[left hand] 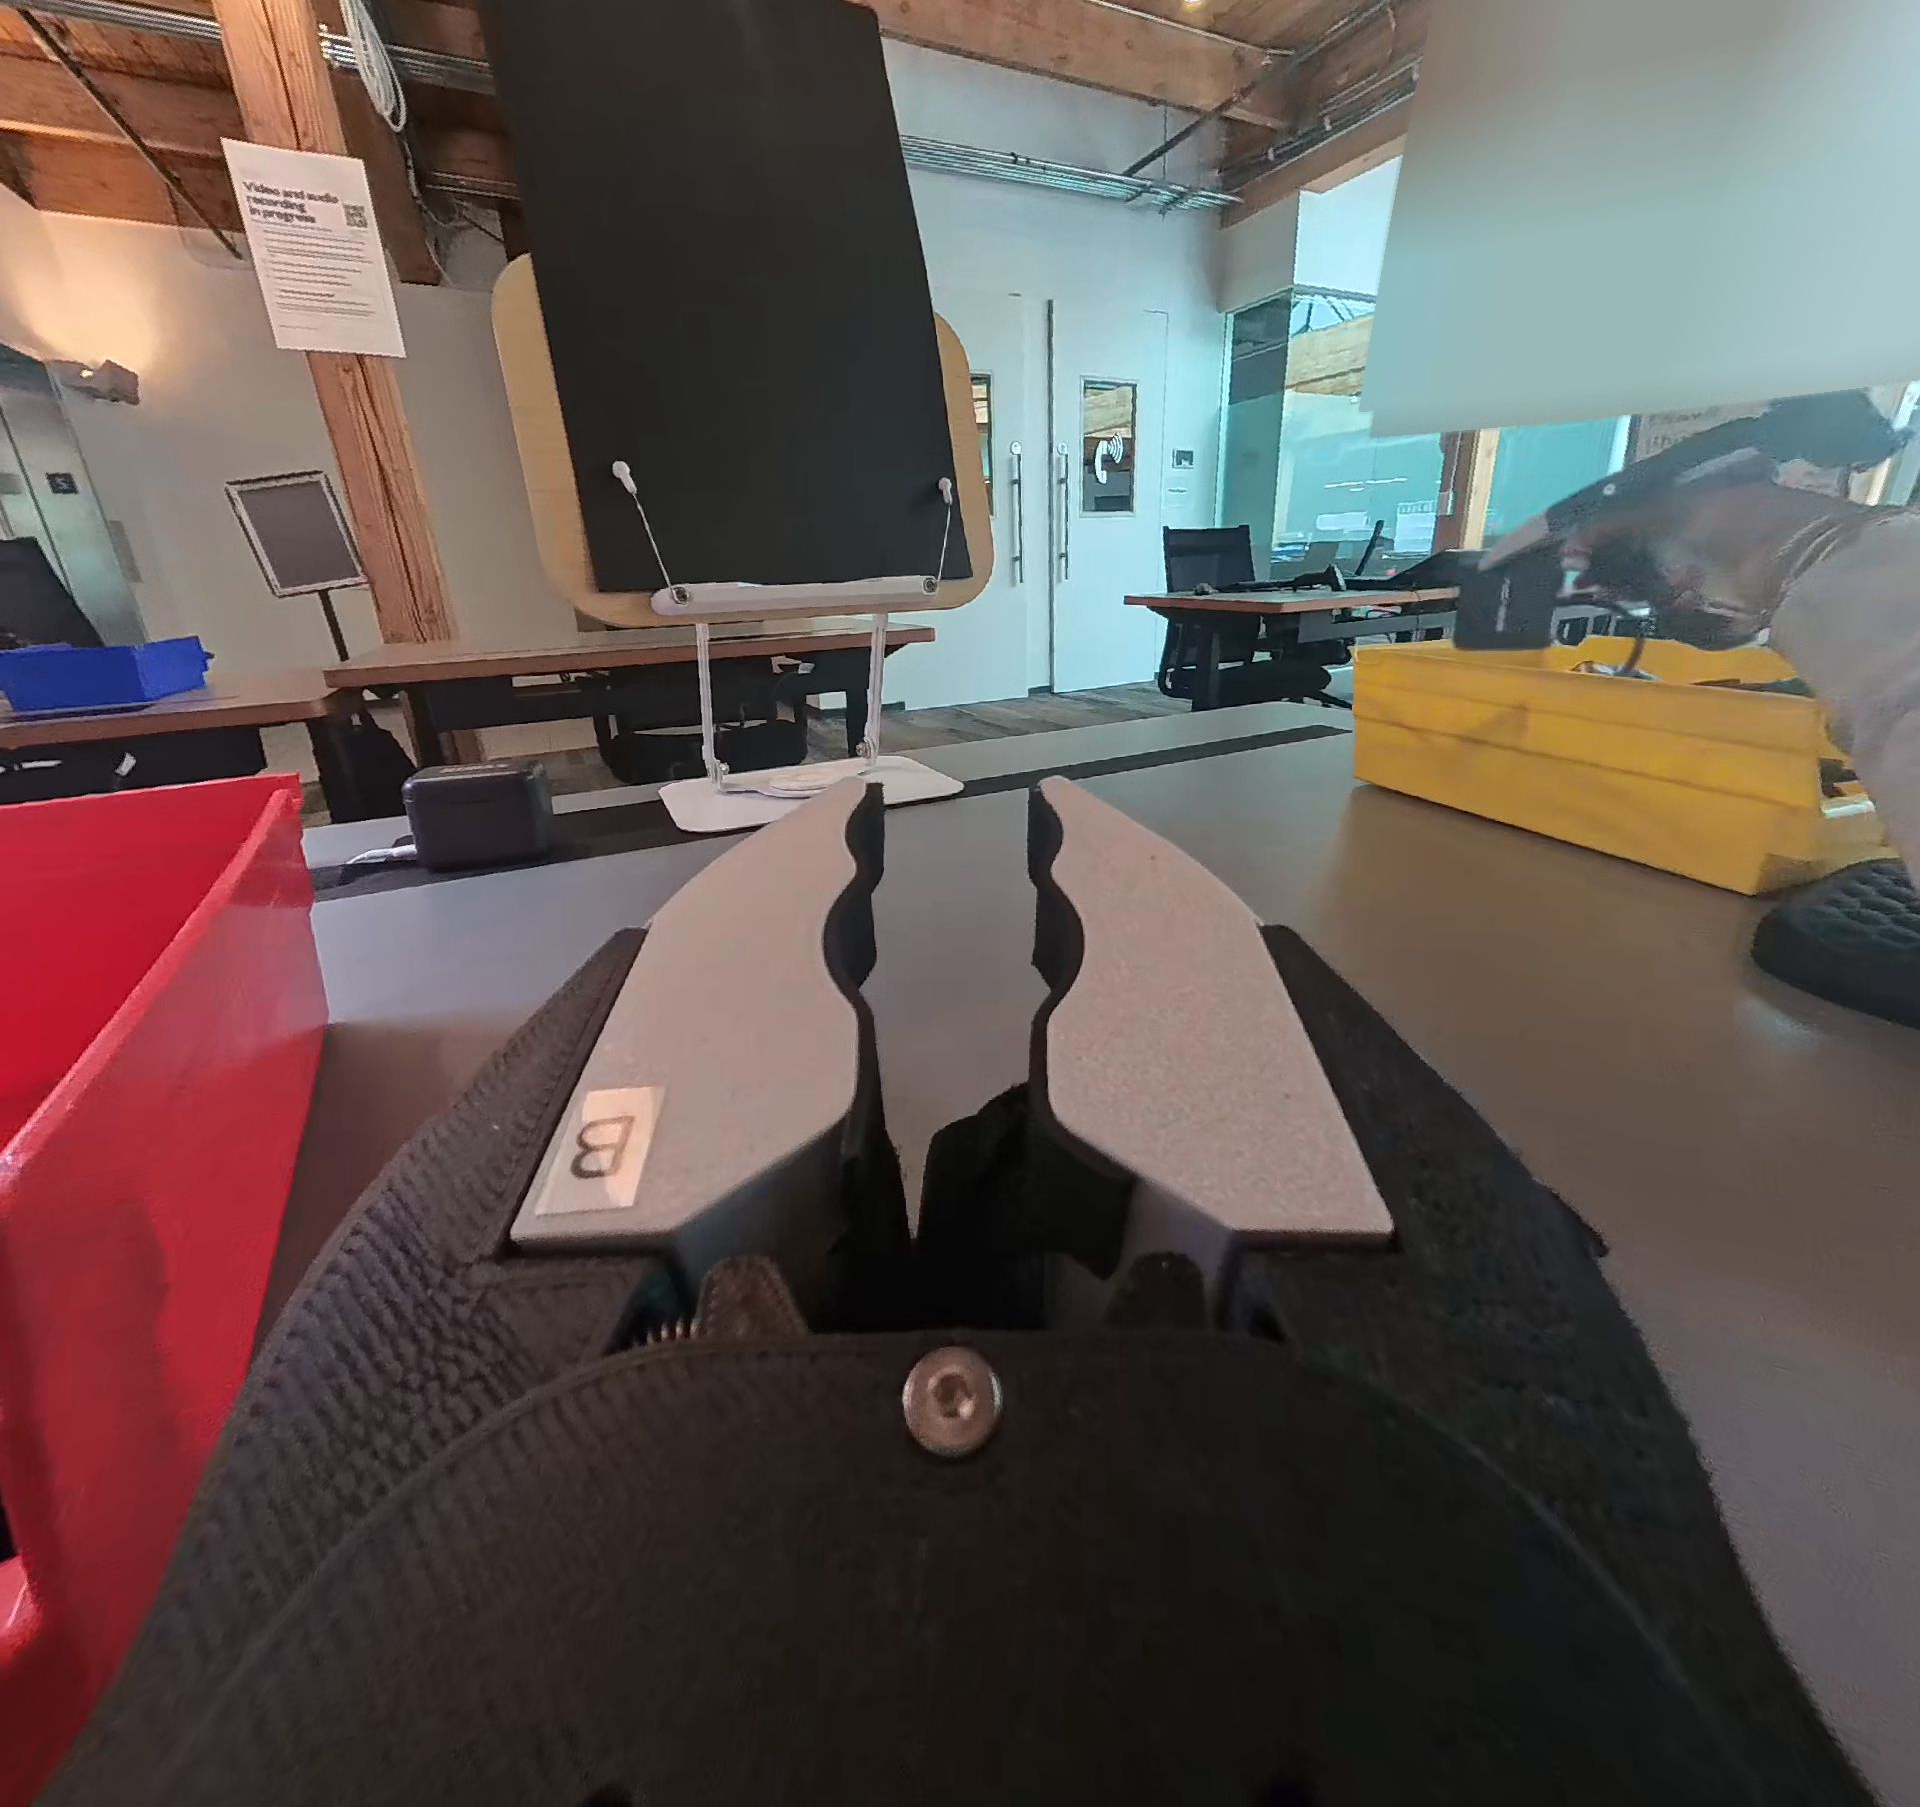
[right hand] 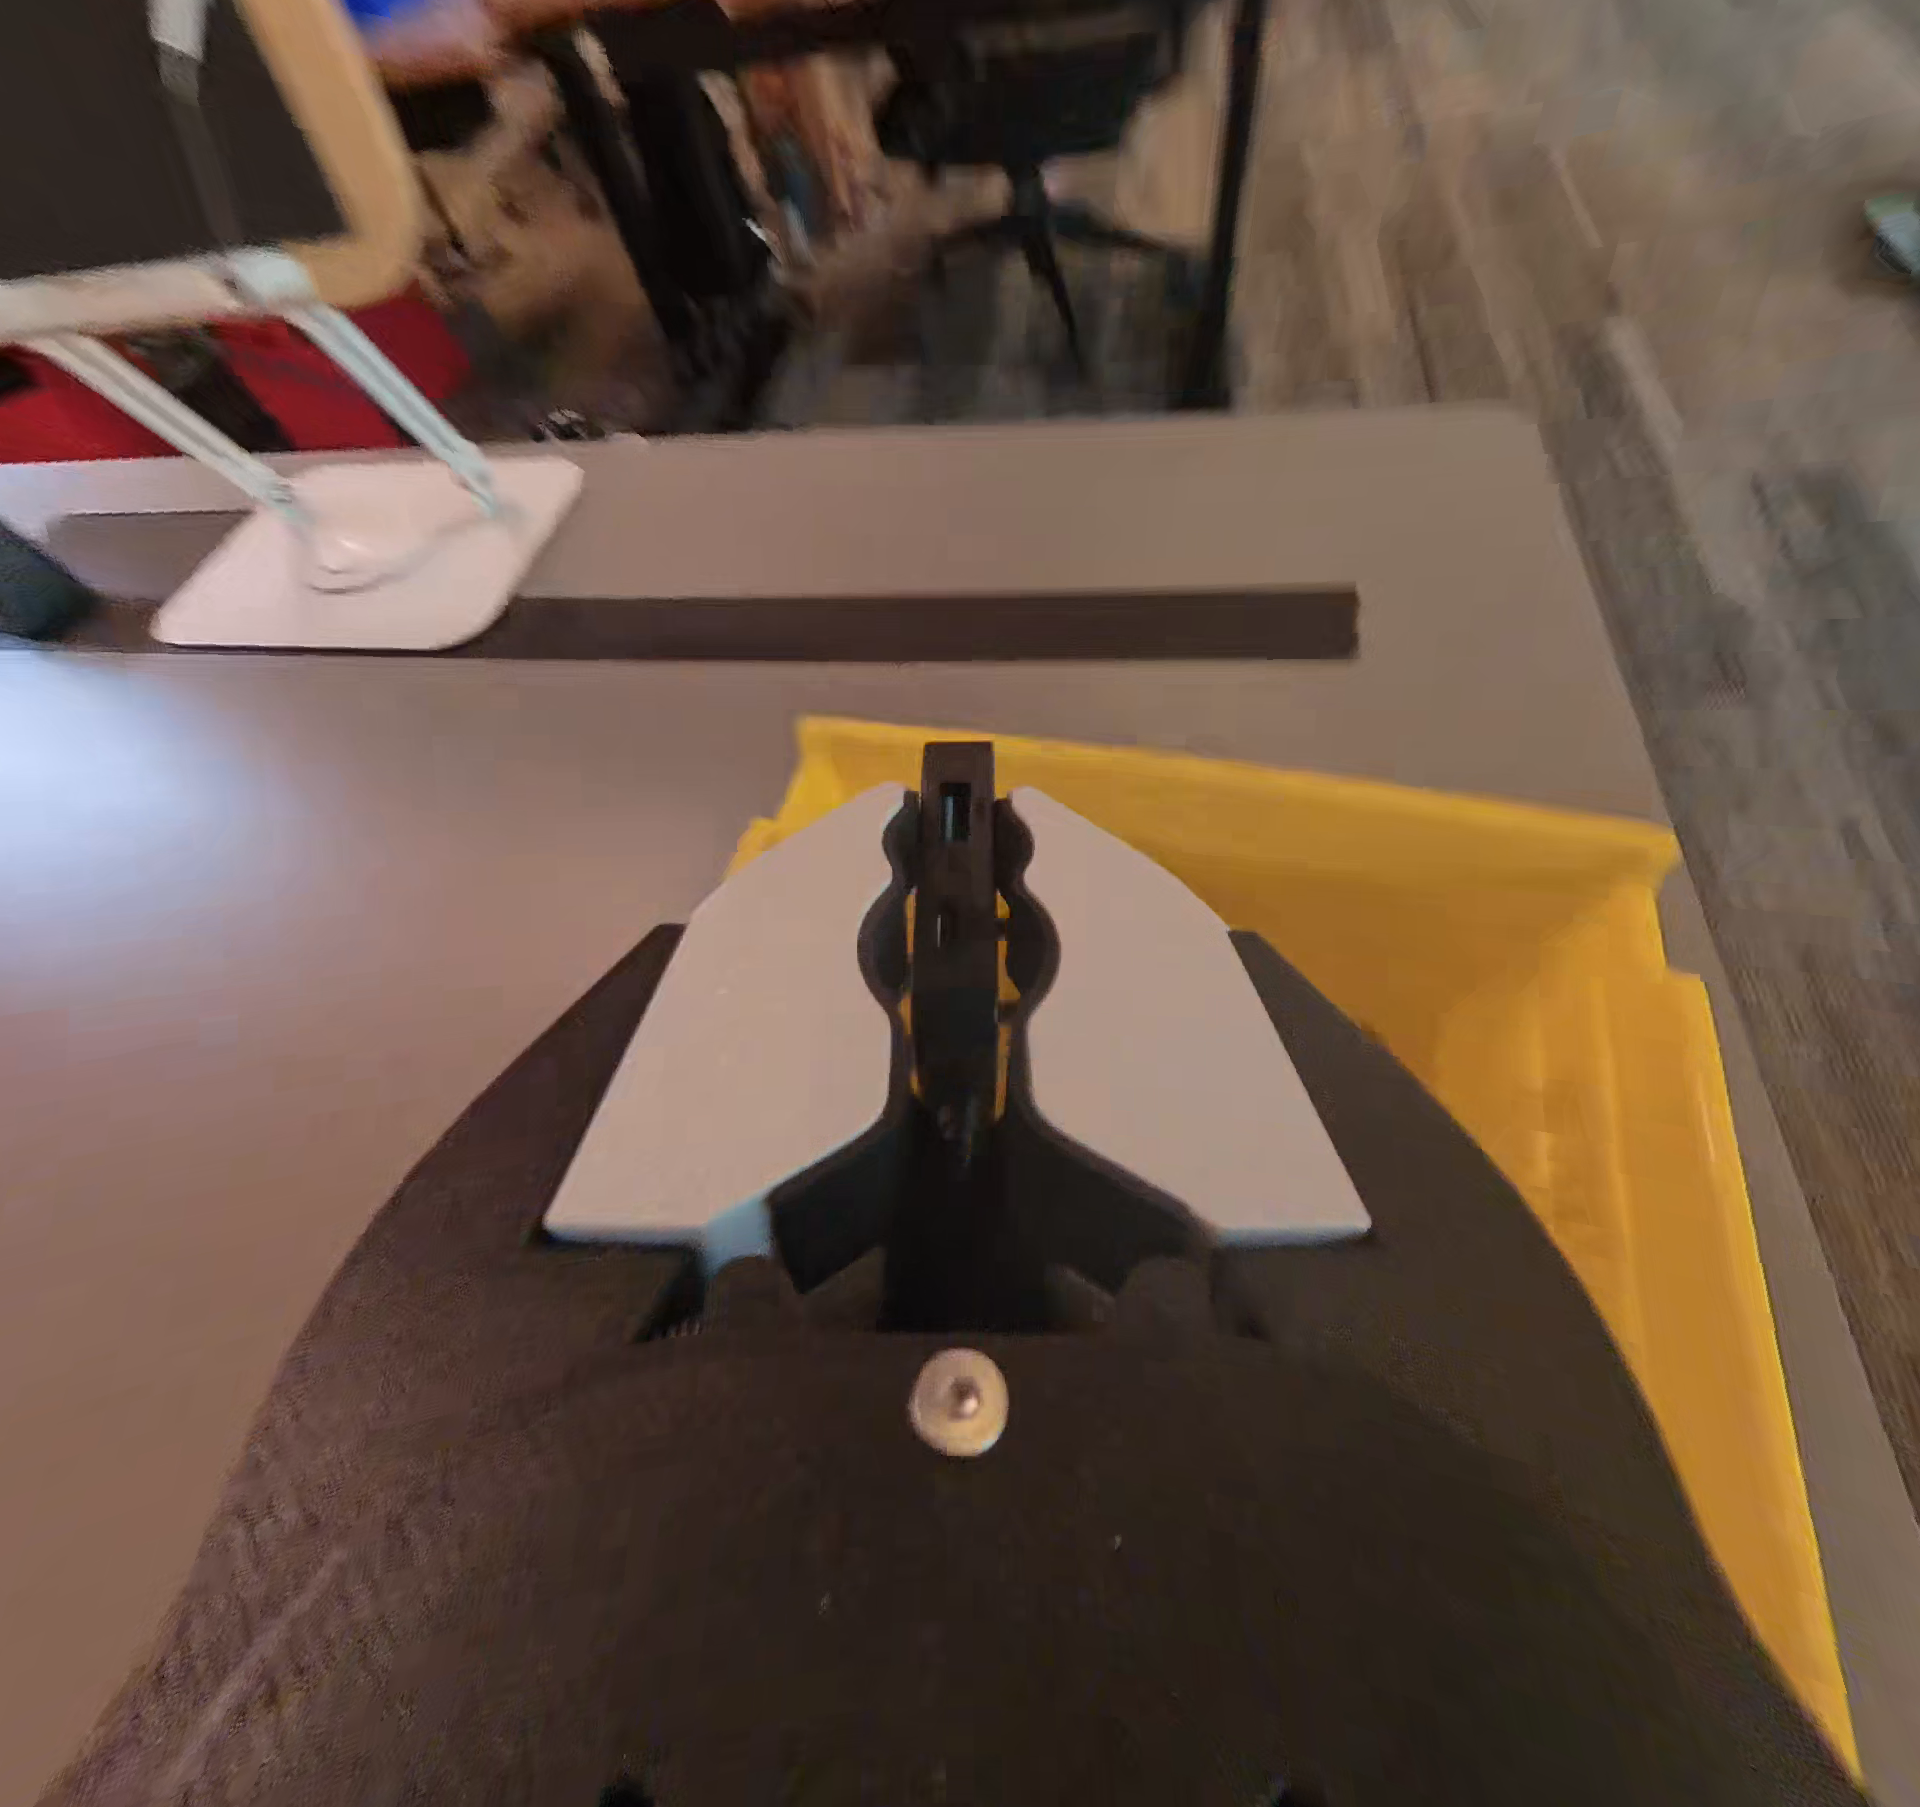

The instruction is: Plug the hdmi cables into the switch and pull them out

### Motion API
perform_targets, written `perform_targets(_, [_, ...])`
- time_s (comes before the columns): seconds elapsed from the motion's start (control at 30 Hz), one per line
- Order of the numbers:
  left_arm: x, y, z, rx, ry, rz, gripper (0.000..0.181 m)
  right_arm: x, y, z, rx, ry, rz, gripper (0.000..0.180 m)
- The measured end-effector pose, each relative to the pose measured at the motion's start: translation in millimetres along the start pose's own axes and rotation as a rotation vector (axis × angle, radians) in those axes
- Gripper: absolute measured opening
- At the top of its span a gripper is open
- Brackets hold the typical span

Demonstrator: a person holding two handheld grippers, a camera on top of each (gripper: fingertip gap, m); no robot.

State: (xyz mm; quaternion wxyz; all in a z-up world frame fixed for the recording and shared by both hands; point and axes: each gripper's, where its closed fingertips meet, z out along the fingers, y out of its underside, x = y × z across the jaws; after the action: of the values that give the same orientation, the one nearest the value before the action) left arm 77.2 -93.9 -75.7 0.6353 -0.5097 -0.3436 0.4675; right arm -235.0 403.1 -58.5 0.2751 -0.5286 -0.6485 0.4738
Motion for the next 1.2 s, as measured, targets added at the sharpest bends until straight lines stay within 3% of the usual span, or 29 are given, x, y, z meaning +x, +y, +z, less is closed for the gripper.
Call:
perform_targets(0.13, [-2,-2,-2,0.017,-0.004,-0.013,0.025,33,22,-1,-0.151,0.217,0.039,0.016])
perform_targets(0.23, [-5,-4,-3,0.033,-0.004,-0.044,0.026,57,30,-5,-0.204,0.399,-0.063,0.030])
perform_targets(0.4, [-6,-4,-3,0.033,-0.004,-0.059,0.026,50,29,2,-0.179,0.332,-0.022,0.037])
perform_targets(0.57, [-4,-5,-4,0.042,-0.003,-0.036,0.026,30,5,-6,-0.043,0.217,-0.004,0.040])
perform_targets(0.73, [-5,-6,-5,0.054,0.002,-0.059,0.026,-5,-12,-13,0.008,0.051,0.023,0.058])
perform_targets(0.83, [-6,-5,-5,0.048,0.009,-0.071,0.026,-15,-1,-12,-0.099,0.027,0.050,0.056])
perform_targets(1.07, [-6,-5,-4,0.046,0.007,-0.070,0.028,25,65,-17,-0.512,0.301,-0.010,0.047])
perform_targets(1.13, [-6,-5,-5,0.048,0.006,-0.074,0.028,33,72,-14,-0.537,0.334,-0.015,0.042])
perform_targets(1.2, [-6,-5,-5,0.049,0.006,-0.075,0.028,24,78,-3,-0.541,0.262,0.016,0.039])
